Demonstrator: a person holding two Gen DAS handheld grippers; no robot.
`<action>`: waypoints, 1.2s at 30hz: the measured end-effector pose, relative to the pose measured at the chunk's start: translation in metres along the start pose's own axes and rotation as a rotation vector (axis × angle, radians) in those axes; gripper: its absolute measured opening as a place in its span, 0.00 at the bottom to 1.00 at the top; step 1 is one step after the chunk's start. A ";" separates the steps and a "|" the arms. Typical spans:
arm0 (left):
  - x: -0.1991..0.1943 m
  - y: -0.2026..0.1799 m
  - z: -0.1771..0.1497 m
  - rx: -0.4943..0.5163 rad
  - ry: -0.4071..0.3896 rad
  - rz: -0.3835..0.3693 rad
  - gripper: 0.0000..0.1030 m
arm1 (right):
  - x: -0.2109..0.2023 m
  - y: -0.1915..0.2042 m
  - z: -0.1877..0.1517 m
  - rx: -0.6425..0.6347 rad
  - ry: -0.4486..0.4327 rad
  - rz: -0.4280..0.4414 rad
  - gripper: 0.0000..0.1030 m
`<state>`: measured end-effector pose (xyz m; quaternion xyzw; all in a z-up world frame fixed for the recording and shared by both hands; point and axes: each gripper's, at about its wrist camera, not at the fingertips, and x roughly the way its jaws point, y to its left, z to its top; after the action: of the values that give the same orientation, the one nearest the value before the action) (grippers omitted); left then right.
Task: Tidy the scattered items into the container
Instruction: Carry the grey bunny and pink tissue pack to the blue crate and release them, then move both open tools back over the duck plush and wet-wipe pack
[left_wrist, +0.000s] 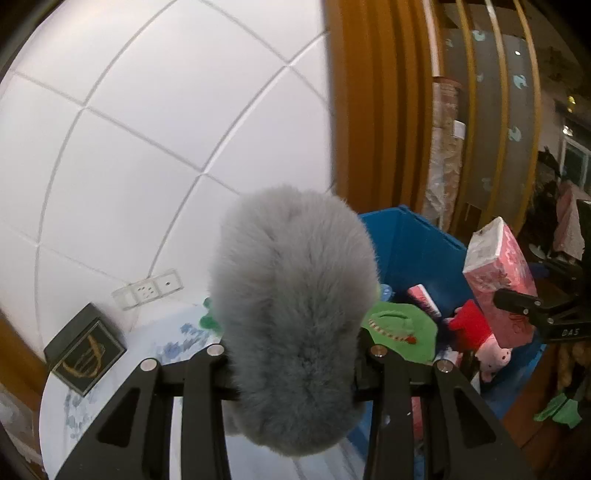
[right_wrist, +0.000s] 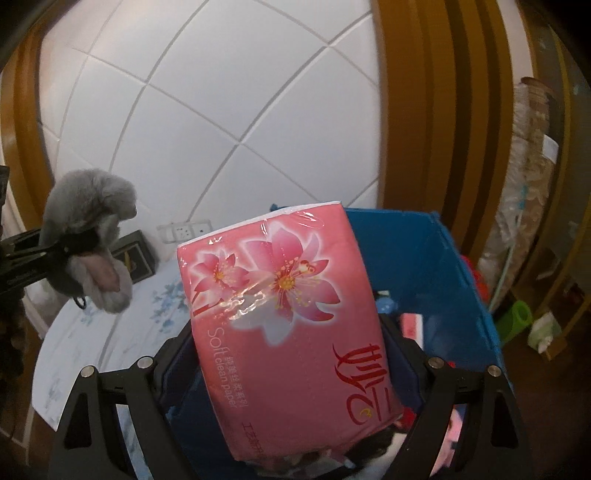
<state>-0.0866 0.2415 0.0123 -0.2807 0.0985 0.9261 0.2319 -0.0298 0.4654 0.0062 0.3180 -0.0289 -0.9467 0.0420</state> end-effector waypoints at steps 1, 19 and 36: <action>0.003 -0.006 0.004 0.010 0.000 -0.009 0.35 | -0.002 -0.004 0.001 0.005 -0.003 -0.009 0.86; 0.051 -0.103 0.057 0.152 -0.002 -0.158 0.35 | -0.005 -0.083 -0.018 0.111 0.012 -0.154 0.86; 0.082 -0.058 0.030 0.078 0.069 -0.067 1.00 | 0.030 -0.092 0.001 0.148 0.002 -0.195 1.00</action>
<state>-0.1332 0.3320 -0.0125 -0.3064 0.1331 0.9030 0.2702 -0.0603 0.5540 -0.0187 0.3226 -0.0674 -0.9413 -0.0736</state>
